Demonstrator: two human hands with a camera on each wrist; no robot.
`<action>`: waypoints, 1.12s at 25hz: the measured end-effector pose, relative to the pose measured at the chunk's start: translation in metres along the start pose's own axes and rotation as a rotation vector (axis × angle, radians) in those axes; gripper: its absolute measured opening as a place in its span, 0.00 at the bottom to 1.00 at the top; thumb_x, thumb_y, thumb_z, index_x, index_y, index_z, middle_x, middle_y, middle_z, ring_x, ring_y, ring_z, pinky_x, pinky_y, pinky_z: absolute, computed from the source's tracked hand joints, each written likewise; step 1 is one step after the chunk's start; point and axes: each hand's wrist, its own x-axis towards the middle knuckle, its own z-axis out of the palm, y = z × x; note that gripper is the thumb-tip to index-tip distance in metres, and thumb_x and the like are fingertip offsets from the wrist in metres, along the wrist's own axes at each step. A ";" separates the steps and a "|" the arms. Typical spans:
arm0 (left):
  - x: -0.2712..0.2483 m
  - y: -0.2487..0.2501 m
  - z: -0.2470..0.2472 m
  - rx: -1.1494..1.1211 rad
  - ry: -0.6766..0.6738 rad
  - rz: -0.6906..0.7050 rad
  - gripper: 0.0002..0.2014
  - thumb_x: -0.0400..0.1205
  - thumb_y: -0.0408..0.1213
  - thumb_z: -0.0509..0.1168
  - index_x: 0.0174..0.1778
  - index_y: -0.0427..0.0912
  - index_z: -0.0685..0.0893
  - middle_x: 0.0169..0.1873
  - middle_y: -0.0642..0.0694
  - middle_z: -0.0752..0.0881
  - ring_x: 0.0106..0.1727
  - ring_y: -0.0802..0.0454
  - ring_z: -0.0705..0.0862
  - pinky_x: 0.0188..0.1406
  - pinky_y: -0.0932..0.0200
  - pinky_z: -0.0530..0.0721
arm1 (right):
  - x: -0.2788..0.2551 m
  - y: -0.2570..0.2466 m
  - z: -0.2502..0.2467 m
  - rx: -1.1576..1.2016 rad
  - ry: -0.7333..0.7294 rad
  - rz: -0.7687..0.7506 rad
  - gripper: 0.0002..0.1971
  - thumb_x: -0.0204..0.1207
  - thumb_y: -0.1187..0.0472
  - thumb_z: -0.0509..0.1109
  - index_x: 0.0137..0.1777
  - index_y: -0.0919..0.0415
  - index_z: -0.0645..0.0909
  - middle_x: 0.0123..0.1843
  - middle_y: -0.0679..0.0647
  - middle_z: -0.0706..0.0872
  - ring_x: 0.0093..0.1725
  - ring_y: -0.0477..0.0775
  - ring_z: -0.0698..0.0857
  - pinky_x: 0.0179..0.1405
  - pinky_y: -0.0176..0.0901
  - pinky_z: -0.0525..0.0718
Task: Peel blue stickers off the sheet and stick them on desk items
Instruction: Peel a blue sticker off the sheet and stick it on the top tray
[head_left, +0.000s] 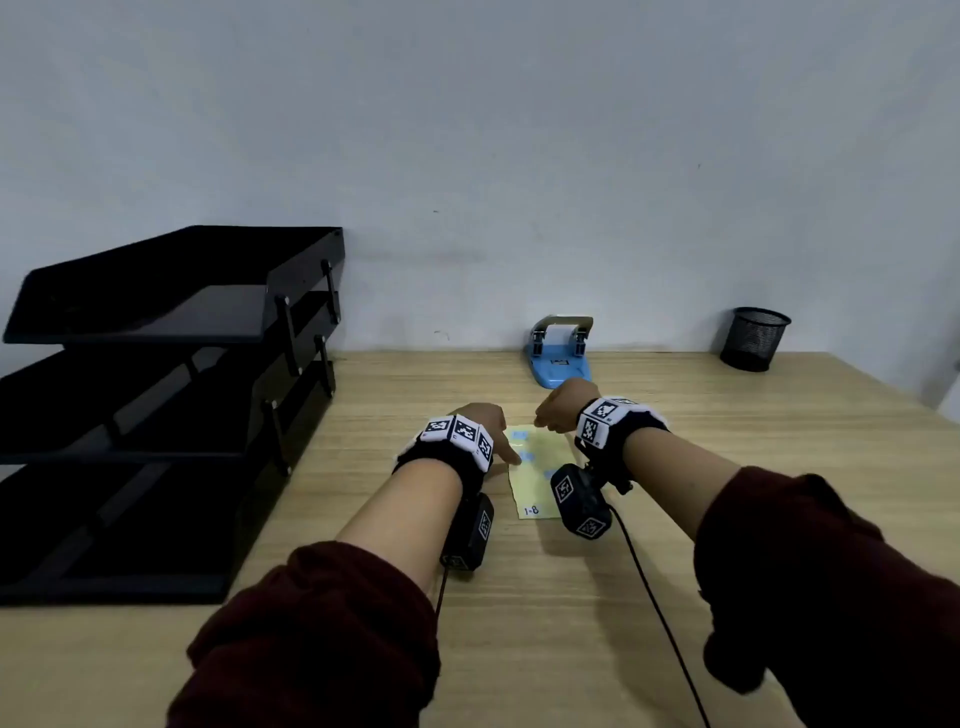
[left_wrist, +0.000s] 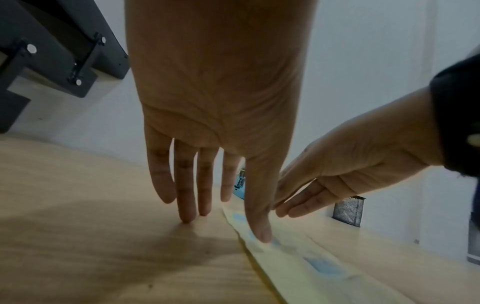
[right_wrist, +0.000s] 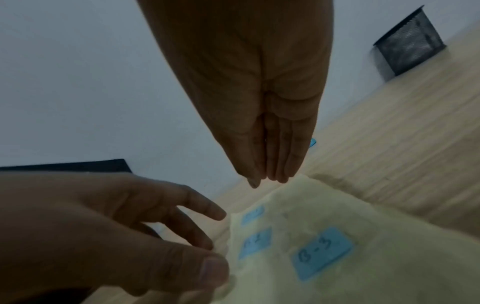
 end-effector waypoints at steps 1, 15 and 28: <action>0.002 -0.001 0.003 0.024 -0.002 0.016 0.23 0.71 0.49 0.76 0.51 0.37 0.78 0.54 0.39 0.84 0.51 0.46 0.81 0.48 0.60 0.74 | 0.002 -0.001 0.000 -0.054 -0.007 -0.027 0.20 0.64 0.57 0.80 0.54 0.67 0.89 0.53 0.59 0.92 0.55 0.56 0.90 0.60 0.49 0.88; 0.017 -0.014 0.023 0.100 0.106 0.030 0.32 0.68 0.52 0.78 0.64 0.37 0.82 0.63 0.37 0.83 0.60 0.39 0.86 0.57 0.51 0.84 | -0.014 -0.014 0.012 -0.399 0.042 -0.128 0.16 0.63 0.53 0.81 0.31 0.63 0.79 0.33 0.54 0.81 0.43 0.56 0.84 0.29 0.39 0.76; 0.020 -0.014 0.024 0.119 0.093 0.008 0.35 0.69 0.53 0.77 0.70 0.40 0.78 0.69 0.38 0.76 0.65 0.40 0.82 0.59 0.50 0.82 | -0.024 -0.021 0.009 -0.423 0.082 -0.126 0.20 0.73 0.55 0.75 0.28 0.64 0.71 0.35 0.55 0.77 0.46 0.54 0.79 0.51 0.42 0.83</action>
